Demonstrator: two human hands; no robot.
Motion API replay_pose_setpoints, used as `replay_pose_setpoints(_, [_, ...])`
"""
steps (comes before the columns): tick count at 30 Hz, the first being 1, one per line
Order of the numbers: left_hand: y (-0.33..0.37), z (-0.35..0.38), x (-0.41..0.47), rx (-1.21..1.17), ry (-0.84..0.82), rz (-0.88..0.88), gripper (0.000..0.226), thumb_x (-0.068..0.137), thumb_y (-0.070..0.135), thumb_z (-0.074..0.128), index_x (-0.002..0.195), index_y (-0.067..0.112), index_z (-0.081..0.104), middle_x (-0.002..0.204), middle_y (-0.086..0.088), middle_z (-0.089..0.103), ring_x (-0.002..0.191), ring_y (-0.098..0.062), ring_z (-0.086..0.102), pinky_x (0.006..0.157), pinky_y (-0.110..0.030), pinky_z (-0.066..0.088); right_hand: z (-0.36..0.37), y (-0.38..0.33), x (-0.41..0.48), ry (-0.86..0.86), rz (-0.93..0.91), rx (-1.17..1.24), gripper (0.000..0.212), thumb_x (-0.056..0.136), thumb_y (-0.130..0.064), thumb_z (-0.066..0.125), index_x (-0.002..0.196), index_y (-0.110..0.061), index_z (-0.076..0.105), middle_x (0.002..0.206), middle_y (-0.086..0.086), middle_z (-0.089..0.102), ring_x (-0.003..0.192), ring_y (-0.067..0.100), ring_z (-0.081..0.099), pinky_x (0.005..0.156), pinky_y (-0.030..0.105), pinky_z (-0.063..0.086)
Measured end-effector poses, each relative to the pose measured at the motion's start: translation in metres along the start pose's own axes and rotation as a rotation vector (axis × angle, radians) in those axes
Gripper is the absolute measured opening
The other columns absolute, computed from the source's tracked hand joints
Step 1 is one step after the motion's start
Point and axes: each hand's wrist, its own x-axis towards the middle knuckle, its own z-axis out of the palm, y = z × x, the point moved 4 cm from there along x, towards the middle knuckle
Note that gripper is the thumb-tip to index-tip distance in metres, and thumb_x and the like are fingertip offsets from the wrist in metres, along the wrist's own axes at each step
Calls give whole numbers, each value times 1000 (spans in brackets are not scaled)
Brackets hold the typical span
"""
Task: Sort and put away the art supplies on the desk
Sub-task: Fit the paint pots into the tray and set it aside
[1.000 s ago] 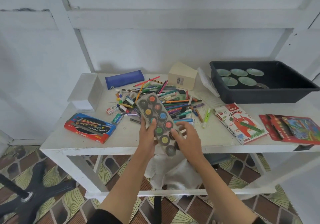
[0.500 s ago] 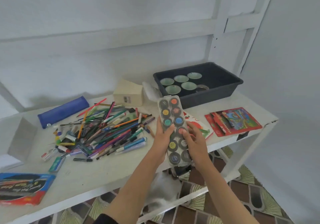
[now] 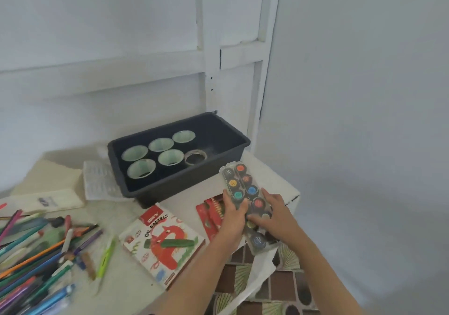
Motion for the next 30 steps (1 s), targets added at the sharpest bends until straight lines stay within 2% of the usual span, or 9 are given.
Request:
replay_pose_setpoints(3, [-14, 40, 27, -84, -43, -79, 65, 99, 9, 46, 149, 34, 13, 141, -8, 49, 114, -24, 60, 85, -39, 56, -33, 24, 20, 26, -13, -139, 90, 68, -39, 80, 142, -19, 32, 123, 0, 37, 118, 16, 40, 97, 23, 37])
replay_pose_setpoints(6, [-20, 66, 48, -94, -64, -146, 63, 99, 6, 44, 148, 31, 15, 138, -10, 50, 112, -27, 61, 85, -42, 56, -56, 45, 38, 44, -6, -158, 90, 62, -46, 83, 137, -21, 39, 115, -5, 38, 114, 15, 43, 95, 24, 40])
replay_pose_setpoints(8, [-24, 77, 60, -52, -78, -195, 58, 99, 8, 43, 143, 38, 20, 133, -9, 54, 108, -27, 63, 84, -46, 56, -67, 57, 50, 41, 2, -160, 92, 59, -46, 84, 136, -21, 41, 114, -6, 39, 113, 16, 44, 95, 26, 40])
replay_pose_setpoints(12, [-21, 81, 91, 319, 47, -179, 43, 96, 20, 50, 136, 23, 33, 129, -7, 52, 110, -22, 57, 95, -45, 50, -81, 70, 78, -4, -5, -174, 95, 60, -42, 86, 139, -18, 39, 115, -7, 38, 115, 16, 43, 96, 24, 36])
replay_pose_setpoints(16, [-6, 76, 119, 637, 171, -164, 42, 97, 28, 49, 133, 10, 37, 131, -9, 38, 117, -26, 46, 100, -43, 44, -87, 79, 113, -75, -8, -185, 100, 61, -39, 86, 144, -19, 33, 127, -4, 40, 119, 14, 42, 97, 22, 36])
replay_pose_setpoints(20, [2, 69, 144, 925, 178, -133, 47, 98, 34, 46, 134, 5, 39, 138, -14, 32, 131, -29, 29, 106, -40, 32, -90, 84, 142, -136, 19, -214, 104, 62, -40, 85, 146, -20, 29, 136, -4, 37, 123, 13, 41, 104, 33, 39])
replay_pose_setpoints(23, [5, 67, 159, 1127, 164, -142, 50, 97, 42, 44, 133, 8, 40, 139, -14, 34, 130, -28, 28, 104, -40, 30, -89, 90, 158, -178, 31, -213, 104, 62, -42, 85, 146, -22, 28, 136, -5, 38, 124, 14, 41, 105, 35, 40])
replay_pose_setpoints(27, [-2, 60, 164, 1215, 206, -140, 53, 97, 48, 39, 135, 11, 39, 140, -11, 35, 131, -26, 29, 105, -41, 27, -82, 96, 171, -179, 13, -246, 103, 62, -44, 84, 146, -22, 29, 136, -4, 41, 122, 14, 43, 104, 30, 39])
replay_pose_setpoints(30, [-3, 51, 163, 1176, 261, -104, 55, 93, 52, 46, 133, 16, 41, 139, -8, 37, 130, -23, 30, 105, -41, 27, -79, 96, 174, -167, -10, -332, 100, 66, -46, 80, 147, -22, 27, 137, -3, 44, 123, 16, 43, 104, 33, 37])
